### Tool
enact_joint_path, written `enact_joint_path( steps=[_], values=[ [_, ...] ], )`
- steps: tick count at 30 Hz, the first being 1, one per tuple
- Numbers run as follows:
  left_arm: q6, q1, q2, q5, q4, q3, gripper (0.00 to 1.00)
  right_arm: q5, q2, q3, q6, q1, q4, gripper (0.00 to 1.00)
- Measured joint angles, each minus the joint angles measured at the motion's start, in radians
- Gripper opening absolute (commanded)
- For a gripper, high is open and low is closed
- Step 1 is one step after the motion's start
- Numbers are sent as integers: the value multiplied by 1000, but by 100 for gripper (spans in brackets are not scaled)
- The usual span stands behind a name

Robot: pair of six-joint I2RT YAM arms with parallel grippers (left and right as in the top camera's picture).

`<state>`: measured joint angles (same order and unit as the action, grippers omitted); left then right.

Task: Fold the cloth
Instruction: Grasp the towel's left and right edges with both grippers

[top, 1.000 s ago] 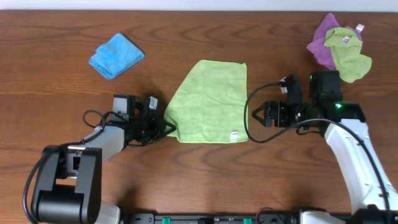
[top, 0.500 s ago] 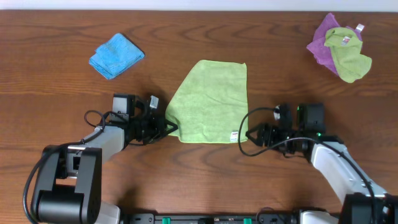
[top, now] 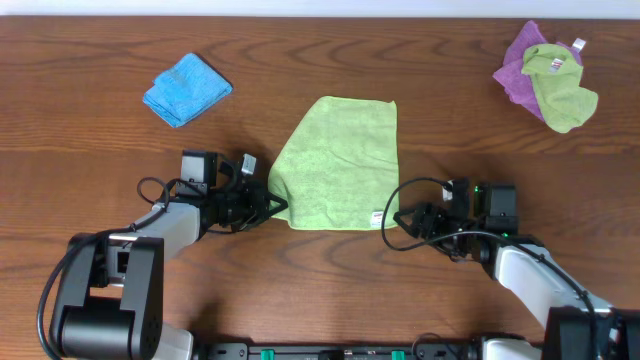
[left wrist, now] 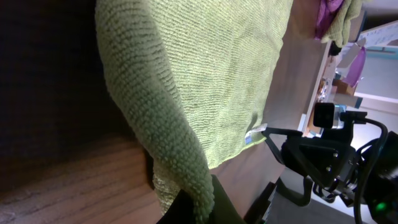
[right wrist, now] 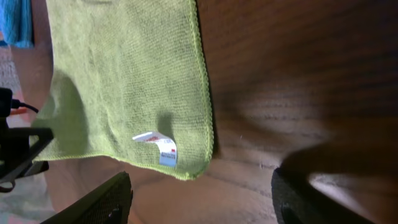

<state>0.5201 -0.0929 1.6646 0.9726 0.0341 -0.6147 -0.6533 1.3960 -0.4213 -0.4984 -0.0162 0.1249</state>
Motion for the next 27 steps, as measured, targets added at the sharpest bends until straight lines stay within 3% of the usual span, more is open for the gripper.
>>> enact_joint_path(
  steps=[17,27],
  values=[
    [4,0,0,25,0,0,6,-85,167,-30,-108,92,-242,72],
    [4,0,0,32,0,0,6,-56,185,-34,-125,161,-260,57]
  ],
)
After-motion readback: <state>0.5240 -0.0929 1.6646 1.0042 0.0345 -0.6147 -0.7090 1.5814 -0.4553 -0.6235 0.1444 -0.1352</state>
